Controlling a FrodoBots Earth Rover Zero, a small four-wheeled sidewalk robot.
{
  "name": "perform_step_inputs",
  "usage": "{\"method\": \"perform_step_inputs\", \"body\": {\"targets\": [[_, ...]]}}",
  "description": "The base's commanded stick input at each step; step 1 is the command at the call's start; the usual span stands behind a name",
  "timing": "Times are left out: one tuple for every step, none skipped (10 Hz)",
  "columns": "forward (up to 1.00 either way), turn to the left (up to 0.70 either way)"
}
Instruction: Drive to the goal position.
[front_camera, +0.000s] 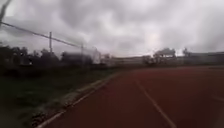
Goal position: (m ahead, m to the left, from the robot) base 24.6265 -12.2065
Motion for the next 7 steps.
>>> {"method": "perform_step_inputs", "body": {"targets": [[0.70,0.00],[0.70,-0.06],[0.70,0.00],[0.70,0.00],[0.70,0.00],[0.70,0.00],[0.70,0.00]]}}
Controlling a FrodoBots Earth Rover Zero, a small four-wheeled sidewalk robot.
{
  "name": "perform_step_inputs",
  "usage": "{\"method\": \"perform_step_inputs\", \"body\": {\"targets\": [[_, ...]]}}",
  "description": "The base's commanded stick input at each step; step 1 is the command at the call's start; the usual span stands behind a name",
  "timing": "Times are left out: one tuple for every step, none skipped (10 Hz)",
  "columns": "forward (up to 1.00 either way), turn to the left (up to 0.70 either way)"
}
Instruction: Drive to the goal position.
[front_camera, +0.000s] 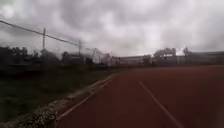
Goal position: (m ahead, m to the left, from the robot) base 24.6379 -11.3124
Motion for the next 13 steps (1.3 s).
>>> {"method": "perform_step_inputs", "body": {"targets": [[0.70,0.00],[0.70,-0.03],[0.70,-0.10],[0.70,-0.07],[0.70,0.00],[0.70,0.00],[0.70,-0.15],[0.70,0.00],[0.70,0.00],[0.70,0.00],[0.70,0.00],[0.70,-0.26],[0.70,-0.21]]}}
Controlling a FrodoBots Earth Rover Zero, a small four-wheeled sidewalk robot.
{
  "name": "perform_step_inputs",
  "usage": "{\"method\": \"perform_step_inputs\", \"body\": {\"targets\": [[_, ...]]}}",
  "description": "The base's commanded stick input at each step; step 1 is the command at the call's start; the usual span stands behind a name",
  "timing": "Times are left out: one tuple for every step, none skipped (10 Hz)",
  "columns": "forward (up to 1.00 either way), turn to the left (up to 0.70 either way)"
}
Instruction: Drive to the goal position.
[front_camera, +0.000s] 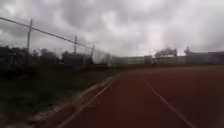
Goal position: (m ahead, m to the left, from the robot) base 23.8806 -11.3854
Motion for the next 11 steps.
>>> {"method": "perform_step_inputs", "body": {"targets": [[0.70,-0.03],[0.70,-0.13],[0.70,-0.18],[0.70,-0.04],[0.70,0.00],[0.70,-0.04],[0.70,-0.18],[0.70,-0.12],[0.70,-0.04],[0.70,-0.19],[0.70,-0.14]]}}
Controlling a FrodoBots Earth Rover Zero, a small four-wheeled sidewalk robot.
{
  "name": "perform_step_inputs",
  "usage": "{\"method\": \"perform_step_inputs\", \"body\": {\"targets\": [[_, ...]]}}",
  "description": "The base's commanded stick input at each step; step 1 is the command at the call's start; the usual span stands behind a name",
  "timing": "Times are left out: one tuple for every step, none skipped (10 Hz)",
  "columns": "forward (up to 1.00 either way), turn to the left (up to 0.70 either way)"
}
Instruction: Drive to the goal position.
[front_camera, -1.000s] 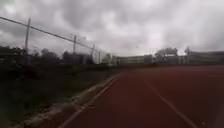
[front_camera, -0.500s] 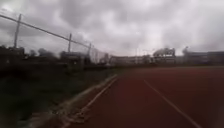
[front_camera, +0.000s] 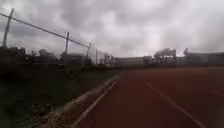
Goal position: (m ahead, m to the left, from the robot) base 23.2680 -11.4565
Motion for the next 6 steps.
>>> {"method": "perform_step_inputs", "body": {"targets": [[0.70,-0.01],[0.70,-0.14],[0.70,-0.15],[0.70,-0.02],[0.70,0.00],[0.70,0.00]]}}
